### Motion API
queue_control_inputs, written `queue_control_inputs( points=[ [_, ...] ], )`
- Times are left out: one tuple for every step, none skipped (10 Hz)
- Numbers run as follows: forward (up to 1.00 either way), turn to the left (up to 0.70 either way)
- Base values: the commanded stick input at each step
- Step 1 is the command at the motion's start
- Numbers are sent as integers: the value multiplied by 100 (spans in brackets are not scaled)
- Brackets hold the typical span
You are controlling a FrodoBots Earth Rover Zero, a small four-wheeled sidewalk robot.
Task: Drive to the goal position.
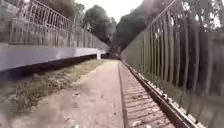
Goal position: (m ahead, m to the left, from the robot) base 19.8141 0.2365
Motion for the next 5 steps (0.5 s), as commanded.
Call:
queue_control_inputs(
  points=[
    [100, 0],
    [100, 0],
    [100, 0],
    [100, 0],
    [100, 0]
  ],
)
